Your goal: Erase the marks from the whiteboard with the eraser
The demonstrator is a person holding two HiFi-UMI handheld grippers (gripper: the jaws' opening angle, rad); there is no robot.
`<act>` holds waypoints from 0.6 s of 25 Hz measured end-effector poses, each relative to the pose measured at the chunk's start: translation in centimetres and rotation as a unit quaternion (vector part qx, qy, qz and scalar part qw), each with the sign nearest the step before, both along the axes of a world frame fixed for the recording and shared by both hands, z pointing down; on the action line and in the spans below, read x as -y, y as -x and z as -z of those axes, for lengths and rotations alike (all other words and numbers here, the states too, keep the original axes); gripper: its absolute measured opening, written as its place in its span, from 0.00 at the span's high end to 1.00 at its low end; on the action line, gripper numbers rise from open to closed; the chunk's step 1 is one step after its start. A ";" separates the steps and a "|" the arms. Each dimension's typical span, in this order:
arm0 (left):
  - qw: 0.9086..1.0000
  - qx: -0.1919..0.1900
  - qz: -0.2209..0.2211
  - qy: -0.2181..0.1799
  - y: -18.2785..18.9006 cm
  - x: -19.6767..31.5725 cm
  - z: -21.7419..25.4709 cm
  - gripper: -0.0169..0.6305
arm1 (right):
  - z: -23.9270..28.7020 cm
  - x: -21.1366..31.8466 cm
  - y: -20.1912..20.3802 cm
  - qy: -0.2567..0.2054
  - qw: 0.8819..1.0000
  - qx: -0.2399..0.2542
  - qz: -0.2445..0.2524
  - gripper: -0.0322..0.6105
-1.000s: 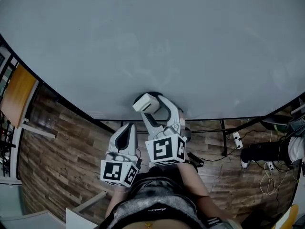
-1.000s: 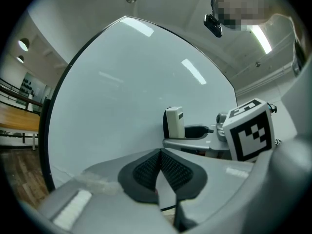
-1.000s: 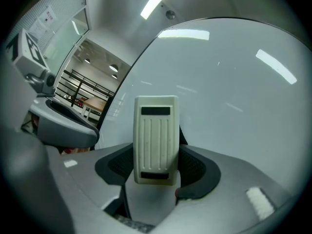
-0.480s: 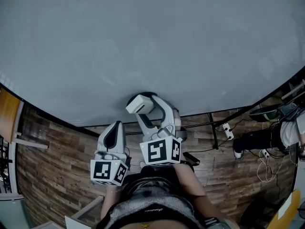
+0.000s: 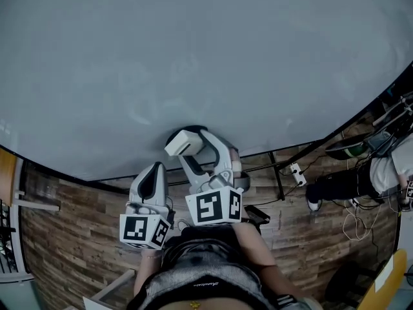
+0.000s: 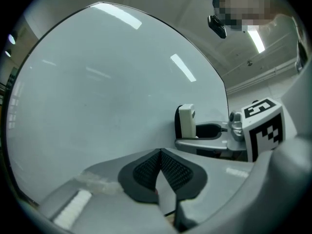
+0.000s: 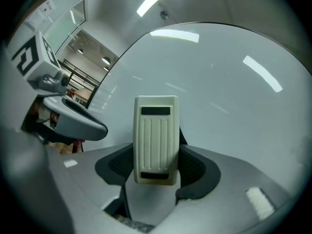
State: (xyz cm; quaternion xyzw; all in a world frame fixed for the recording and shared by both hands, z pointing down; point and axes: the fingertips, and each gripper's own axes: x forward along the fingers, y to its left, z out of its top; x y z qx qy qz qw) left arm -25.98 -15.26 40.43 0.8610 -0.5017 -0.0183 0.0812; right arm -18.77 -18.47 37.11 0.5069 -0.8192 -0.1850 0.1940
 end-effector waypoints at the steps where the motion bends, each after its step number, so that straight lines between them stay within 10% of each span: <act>1: 1.000 0.000 -0.001 -0.001 -0.8 0.1 0.1 0.97 | 0.2 0.1 -1.0 -0.002 1.000 0.001 -0.004 0.54; 15: 0.998 -0.001 -0.060 -0.009 -13.4 1.1 1.1 0.97 | 1.9 -0.2 -15.1 -0.025 0.997 0.023 -0.076 0.54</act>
